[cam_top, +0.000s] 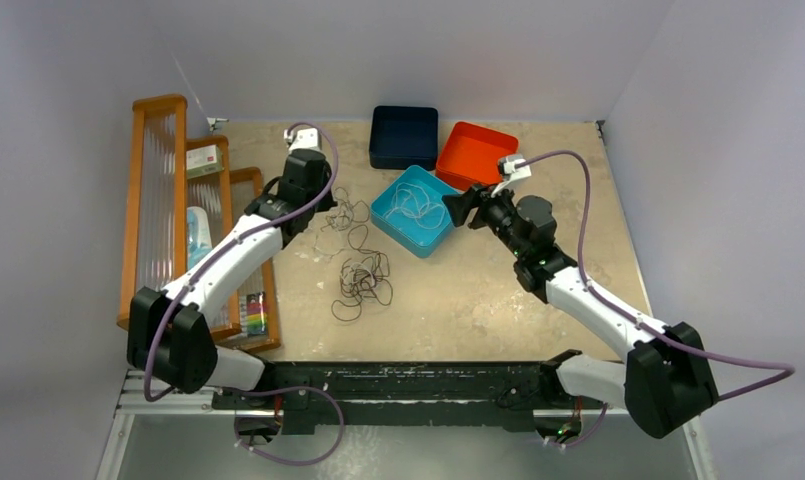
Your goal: Untangle the cables
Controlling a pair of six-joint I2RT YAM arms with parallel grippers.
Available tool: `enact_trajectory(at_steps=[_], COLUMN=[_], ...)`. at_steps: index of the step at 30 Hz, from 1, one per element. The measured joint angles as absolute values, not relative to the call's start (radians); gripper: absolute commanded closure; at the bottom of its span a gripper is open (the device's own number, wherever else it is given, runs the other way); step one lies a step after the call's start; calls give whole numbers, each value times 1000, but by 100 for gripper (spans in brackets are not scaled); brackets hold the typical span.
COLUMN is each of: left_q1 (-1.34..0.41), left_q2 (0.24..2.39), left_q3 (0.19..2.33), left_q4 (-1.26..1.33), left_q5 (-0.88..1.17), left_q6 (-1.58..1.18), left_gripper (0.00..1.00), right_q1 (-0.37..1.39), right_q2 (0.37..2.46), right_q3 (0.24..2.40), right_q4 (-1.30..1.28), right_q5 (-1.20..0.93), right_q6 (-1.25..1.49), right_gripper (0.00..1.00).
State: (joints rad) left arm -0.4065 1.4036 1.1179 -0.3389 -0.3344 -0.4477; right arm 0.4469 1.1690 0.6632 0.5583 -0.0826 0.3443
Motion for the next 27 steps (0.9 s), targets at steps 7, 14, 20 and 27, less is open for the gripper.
enact_trajectory(at_steps=[7,14,20,27], left_q1=[-406,-406,-406,-406], left_q2=[1353,1306,1262,1244], left_q3=[1163,1227,1283,1368], left_q4=[-359,-403,-450,-471], left_q5=[-284,-228,-212,-192], left_q6=[-402,-359,-347,-347], left_gripper=[100,100,100,100], right_q1=[447,447,451,501], right_q2=[1172,1179,1252,1392], right_q3=[665,682,729,827], right_q4=[582,642,703,766], right_q5=[-106,-255,-372,-470], right_q6=[315,269,241,234], right_gripper=[31,30,29,29])
